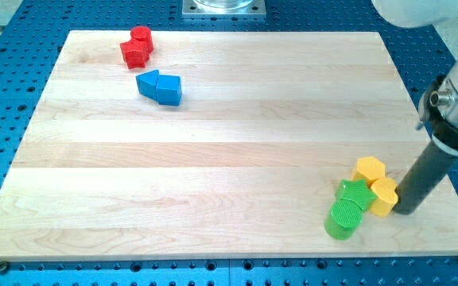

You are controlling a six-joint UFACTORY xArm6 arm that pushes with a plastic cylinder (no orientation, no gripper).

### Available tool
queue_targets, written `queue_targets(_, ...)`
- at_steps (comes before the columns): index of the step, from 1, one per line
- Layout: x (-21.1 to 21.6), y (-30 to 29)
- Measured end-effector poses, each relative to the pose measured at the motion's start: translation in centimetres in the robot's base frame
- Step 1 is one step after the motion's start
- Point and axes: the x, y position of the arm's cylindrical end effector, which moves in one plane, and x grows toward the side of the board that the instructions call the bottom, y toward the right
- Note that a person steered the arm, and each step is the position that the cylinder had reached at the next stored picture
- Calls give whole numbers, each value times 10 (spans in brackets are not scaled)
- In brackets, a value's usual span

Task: Separate the yellow blocks from each other

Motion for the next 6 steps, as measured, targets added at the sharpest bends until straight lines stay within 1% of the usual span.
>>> queue_targets(1,12,3)
queue_targets(2,45,-9)
queue_targets(3,24,-15)
queue_targets(6,-68,-28)
